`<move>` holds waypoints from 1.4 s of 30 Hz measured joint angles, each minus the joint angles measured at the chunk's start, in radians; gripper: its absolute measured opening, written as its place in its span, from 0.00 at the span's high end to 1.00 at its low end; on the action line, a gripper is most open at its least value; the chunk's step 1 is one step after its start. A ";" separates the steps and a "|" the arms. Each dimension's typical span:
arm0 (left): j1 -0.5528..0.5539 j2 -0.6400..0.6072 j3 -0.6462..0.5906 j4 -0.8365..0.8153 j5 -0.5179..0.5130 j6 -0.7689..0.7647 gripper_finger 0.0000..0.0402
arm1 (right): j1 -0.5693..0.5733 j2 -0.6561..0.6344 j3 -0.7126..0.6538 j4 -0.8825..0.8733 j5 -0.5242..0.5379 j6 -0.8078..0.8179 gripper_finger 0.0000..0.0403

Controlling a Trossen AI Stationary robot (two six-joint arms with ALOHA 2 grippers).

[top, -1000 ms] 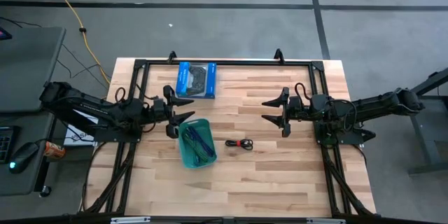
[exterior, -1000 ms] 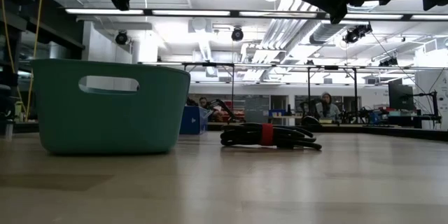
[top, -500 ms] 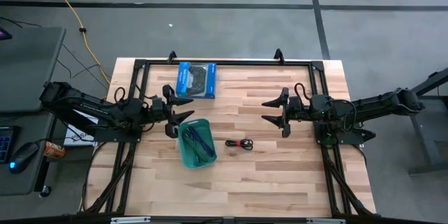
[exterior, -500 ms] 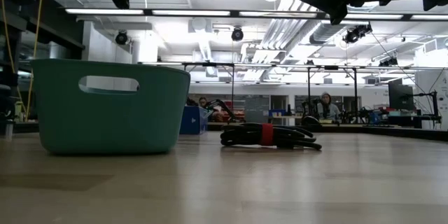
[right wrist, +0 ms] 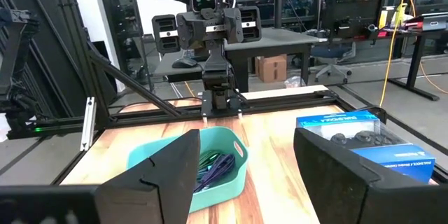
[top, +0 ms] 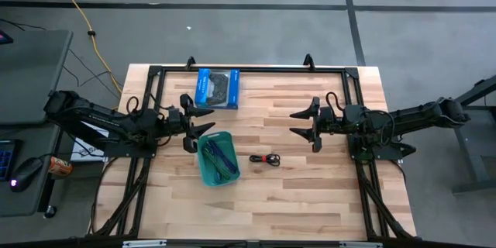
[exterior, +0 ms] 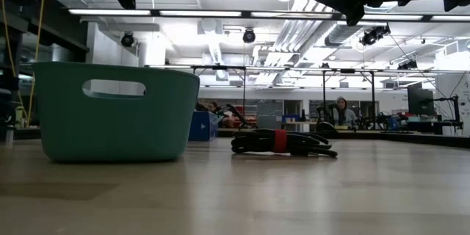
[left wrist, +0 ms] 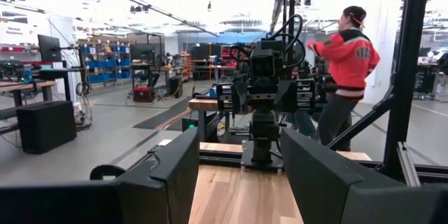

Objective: Pick and place USB-C Cables
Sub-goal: Put the black charger cable into the green bin

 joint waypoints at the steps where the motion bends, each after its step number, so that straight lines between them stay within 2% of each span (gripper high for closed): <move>1: 0.000 0.000 0.000 0.000 0.000 0.000 0.55 | 0.000 0.000 0.000 0.000 0.000 0.000 0.45; 17: 0.000 0.000 0.000 -0.018 0.000 0.000 0.55 | 0.000 0.000 0.000 0.000 0.000 0.001 0.45; 23: 0.000 0.000 0.000 -0.019 0.000 0.000 0.55 | 0.000 0.027 0.000 -0.012 -0.002 0.113 0.45; 28: 0.000 0.000 0.000 -0.018 0.000 0.000 0.55 | 0.000 0.209 0.003 -0.028 -0.028 0.214 0.45; 31: 0.000 0.000 0.000 -0.018 0.000 0.000 0.55 | 0.000 0.343 0.030 -0.027 -0.096 0.267 0.45; 37: 0.000 0.000 0.000 -0.018 0.000 0.000 0.55 | 0.015 0.554 0.131 -0.019 -0.229 0.270 0.45; 39: 0.000 0.000 0.000 -0.018 0.000 0.000 0.55 | 0.043 0.605 0.175 -0.022 -0.238 0.266 0.45; 42: 0.000 0.000 0.000 -0.018 0.000 0.000 0.55 | 0.083 0.670 0.258 -0.136 -0.217 0.243 0.45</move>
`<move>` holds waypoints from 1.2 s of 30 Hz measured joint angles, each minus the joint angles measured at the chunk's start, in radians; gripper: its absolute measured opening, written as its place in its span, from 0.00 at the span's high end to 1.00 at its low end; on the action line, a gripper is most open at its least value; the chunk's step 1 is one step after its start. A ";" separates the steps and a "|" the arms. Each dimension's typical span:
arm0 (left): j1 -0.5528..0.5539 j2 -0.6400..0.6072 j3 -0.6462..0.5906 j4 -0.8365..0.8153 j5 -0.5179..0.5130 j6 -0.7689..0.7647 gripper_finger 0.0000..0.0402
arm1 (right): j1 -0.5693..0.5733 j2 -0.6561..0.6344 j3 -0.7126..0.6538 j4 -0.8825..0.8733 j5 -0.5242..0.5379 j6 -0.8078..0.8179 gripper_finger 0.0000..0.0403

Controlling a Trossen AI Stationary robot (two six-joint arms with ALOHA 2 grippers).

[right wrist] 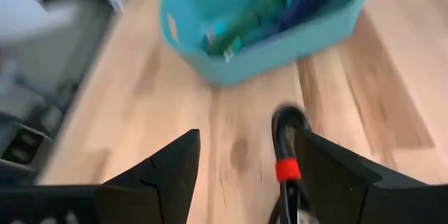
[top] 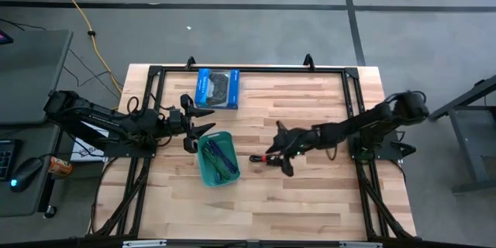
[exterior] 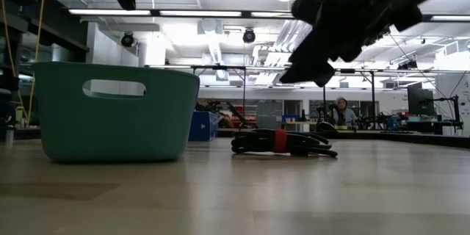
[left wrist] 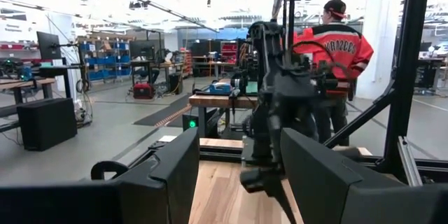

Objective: Pick and place USB-C Cables
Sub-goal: Put the black charger cable into the green bin

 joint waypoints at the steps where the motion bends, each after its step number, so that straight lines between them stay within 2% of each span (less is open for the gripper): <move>1: 0.000 0.000 0.000 0.000 0.000 0.000 0.55 | 0.013 0.020 0.032 -0.059 0.019 -0.005 0.45; 6: 0.000 0.000 0.000 0.000 0.000 0.000 0.55 | 0.062 0.120 0.177 -0.286 0.070 -0.019 0.45; 11: 0.000 0.000 0.000 -0.001 0.000 0.000 0.55 | 0.096 0.209 0.286 -0.357 0.078 -0.087 0.45; 17: 0.000 0.000 0.000 -0.001 0.000 0.000 0.55 | 0.114 0.265 0.373 -0.477 0.230 -0.139 0.45; 21: 0.000 0.000 0.000 -0.001 0.000 0.000 0.55 | 0.115 0.268 0.382 -0.512 0.279 -0.139 0.45; 29: 0.000 0.000 0.000 -0.001 0.000 -0.003 0.55 | 0.115 0.275 0.382 -0.556 0.290 -0.132 0.45; 36: 0.000 0.000 0.000 -0.002 0.000 -0.002 0.55 | 0.111 0.313 0.383 -0.560 0.350 -0.139 0.45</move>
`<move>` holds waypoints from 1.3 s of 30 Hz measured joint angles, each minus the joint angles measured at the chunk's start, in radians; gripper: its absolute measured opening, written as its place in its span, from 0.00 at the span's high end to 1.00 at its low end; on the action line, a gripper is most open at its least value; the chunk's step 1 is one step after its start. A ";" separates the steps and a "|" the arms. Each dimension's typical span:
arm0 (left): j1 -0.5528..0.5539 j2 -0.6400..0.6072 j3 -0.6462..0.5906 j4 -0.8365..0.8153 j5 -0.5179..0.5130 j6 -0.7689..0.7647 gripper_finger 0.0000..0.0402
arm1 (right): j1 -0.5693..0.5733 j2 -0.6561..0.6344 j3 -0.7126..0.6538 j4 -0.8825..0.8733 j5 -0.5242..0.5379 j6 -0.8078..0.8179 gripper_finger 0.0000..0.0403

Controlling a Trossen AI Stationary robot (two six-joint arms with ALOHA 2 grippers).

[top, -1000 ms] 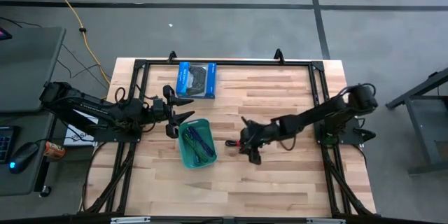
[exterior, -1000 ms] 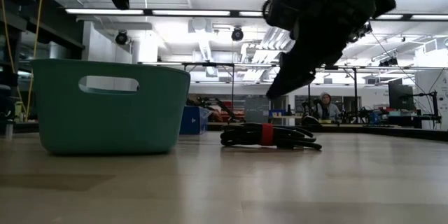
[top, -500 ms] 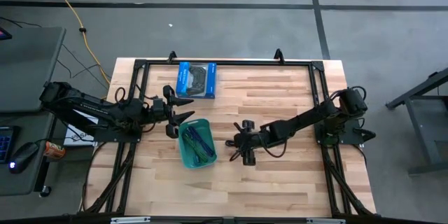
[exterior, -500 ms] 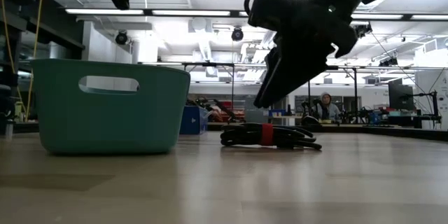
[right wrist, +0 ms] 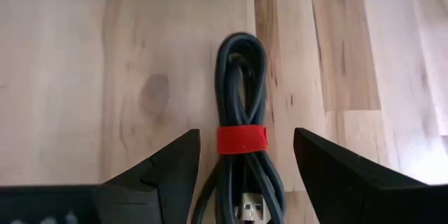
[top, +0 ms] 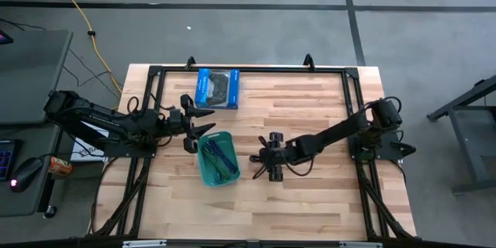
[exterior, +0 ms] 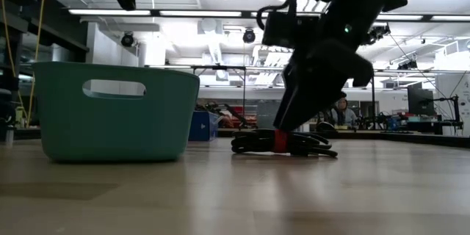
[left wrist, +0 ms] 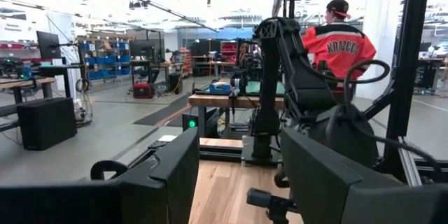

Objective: Pick and place USB-C Cables
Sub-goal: Put the black charger cable into the green bin

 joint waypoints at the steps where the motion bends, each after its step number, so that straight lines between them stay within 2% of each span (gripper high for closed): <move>1: 0.000 0.000 0.000 -0.001 0.000 0.001 0.55 | -0.001 0.005 0.000 -0.001 0.000 0.000 0.45; 14: 0.000 0.000 0.000 -0.002 0.000 0.000 0.55 | -0.013 0.099 0.003 0.015 -0.014 0.004 0.45; 25: 0.000 0.000 0.000 -0.003 0.000 0.000 0.55 | -0.013 0.102 0.002 0.016 -0.020 0.013 0.46; 30: 0.000 0.000 0.000 -0.003 0.000 0.000 0.55 | -0.013 0.104 0.002 0.006 -0.027 0.034 0.56; 39: 0.000 0.000 0.000 -0.003 0.000 0.000 0.55 | -0.012 0.105 0.002 -0.002 -0.029 0.029 0.85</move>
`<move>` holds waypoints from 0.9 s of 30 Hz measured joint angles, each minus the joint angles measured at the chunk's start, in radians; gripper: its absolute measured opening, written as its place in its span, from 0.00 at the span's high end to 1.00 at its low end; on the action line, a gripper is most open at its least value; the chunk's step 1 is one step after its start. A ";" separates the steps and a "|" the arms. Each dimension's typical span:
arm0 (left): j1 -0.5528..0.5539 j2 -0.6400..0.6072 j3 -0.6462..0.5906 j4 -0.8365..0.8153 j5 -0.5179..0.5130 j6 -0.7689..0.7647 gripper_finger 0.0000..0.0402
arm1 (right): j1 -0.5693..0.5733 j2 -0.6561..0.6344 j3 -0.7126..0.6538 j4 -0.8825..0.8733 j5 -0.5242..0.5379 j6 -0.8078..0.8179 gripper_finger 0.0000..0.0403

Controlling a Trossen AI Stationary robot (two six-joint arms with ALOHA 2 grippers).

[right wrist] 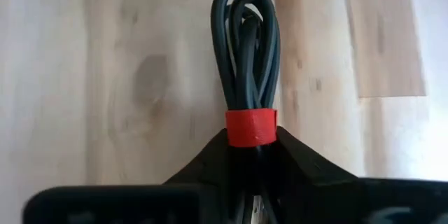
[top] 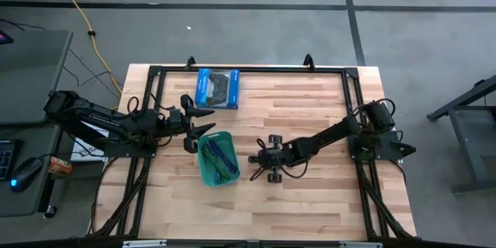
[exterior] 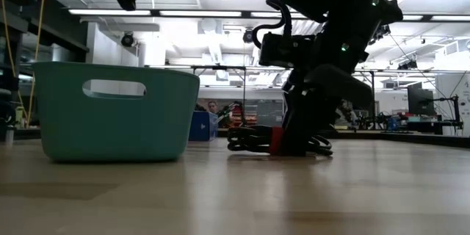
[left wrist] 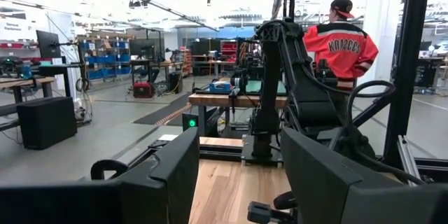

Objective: Pick and place USB-C Cables
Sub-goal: Put the black charger cable into the green bin

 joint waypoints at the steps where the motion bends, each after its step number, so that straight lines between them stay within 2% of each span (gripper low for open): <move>1: 0.000 0.000 0.000 0.000 0.000 0.000 0.55 | -0.001 0.000 0.000 0.000 0.005 -0.002 0.87; 6: 0.000 0.000 0.000 0.000 0.000 0.000 0.55 | -0.002 -0.006 0.001 -0.054 0.017 -0.037 0.87; 11: 0.000 0.000 0.000 -0.021 0.000 0.002 0.55 | -0.001 -0.048 -0.017 -0.152 0.071 -0.025 0.86; 15: 0.000 0.000 0.000 -0.025 0.000 0.001 0.55 | -0.002 -0.141 -0.120 -0.159 0.080 0.009 0.88; 19: 0.000 0.000 0.000 -0.024 0.000 0.000 0.55 | -0.002 -0.295 -0.290 -0.115 0.080 0.117 0.88; 22: 0.000 0.000 0.000 -0.023 0.000 0.002 0.55 | -0.002 -0.427 -0.431 0.045 0.073 0.173 0.88; 24: 0.000 0.000 0.000 -0.022 0.000 0.001 0.55 | -0.003 -0.510 -0.515 0.229 0.079 0.172 0.88; 27: 0.000 0.000 0.000 -0.021 0.000 0.002 0.55 | -0.013 -0.591 -0.629 0.554 0.083 0.084 0.88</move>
